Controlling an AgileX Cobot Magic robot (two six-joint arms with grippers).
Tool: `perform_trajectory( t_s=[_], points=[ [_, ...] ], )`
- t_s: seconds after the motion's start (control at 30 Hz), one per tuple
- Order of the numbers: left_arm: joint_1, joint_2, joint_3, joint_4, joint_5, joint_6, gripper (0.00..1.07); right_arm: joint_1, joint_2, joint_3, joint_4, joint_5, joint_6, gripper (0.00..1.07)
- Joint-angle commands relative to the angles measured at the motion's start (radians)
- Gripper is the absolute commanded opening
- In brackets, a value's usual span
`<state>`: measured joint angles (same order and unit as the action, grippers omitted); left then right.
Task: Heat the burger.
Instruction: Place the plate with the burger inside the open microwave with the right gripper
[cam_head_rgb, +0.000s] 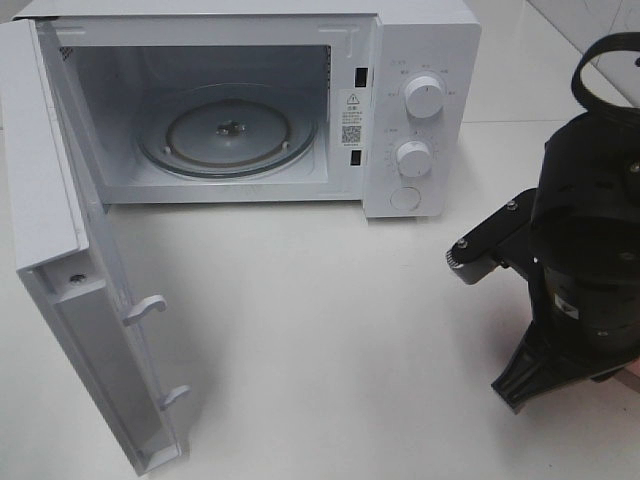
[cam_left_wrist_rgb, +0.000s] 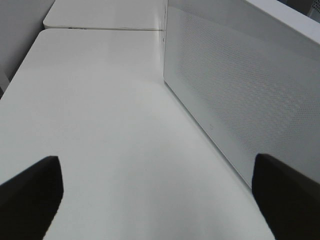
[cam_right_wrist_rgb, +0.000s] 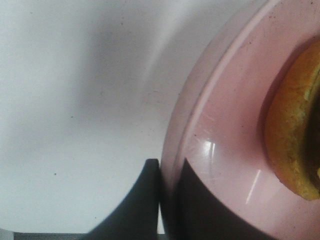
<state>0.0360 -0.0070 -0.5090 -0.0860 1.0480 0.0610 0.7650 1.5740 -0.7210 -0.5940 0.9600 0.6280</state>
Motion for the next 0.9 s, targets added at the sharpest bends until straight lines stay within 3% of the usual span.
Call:
perform_trajectory(
  t_s=[0.03, 0.9],
  points=[
    [-0.002, -0.019, 0.004, -0.002, -0.010, -0.007, 0.98, 0.028, -0.014, 0.001, -0.042, 0.045, 0.007, 0.00],
    [-0.002, -0.019, 0.004, -0.002, -0.010, -0.007, 0.98, 0.392, -0.014, 0.001, -0.087, 0.039, -0.044, 0.00]
  ],
)
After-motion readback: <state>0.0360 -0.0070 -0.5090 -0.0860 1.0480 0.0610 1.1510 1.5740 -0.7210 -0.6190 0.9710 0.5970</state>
